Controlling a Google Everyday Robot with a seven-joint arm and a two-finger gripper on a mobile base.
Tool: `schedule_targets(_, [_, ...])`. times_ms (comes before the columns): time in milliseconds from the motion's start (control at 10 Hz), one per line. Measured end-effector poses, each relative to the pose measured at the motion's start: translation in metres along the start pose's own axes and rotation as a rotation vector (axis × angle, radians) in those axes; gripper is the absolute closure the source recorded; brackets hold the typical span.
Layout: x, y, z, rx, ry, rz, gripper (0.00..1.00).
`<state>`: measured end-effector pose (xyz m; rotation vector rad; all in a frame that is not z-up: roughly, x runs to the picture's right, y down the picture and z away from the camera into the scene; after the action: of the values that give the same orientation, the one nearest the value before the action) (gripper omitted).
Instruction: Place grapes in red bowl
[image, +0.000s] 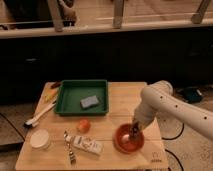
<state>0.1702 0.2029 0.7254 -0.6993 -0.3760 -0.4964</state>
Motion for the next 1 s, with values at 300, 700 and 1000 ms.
schedule_targets(300, [-0.0034,0.0019,0.0014,-0.002,-0.009,-0.013,0.8])
schedule_targets(700, [-0.0057,0.0015,0.0027,-0.001,-0.018,-0.026,0.72])
schedule_targets(1000, [-0.0073,0.0015,0.0038,0.0,-0.026,-0.037,0.67])
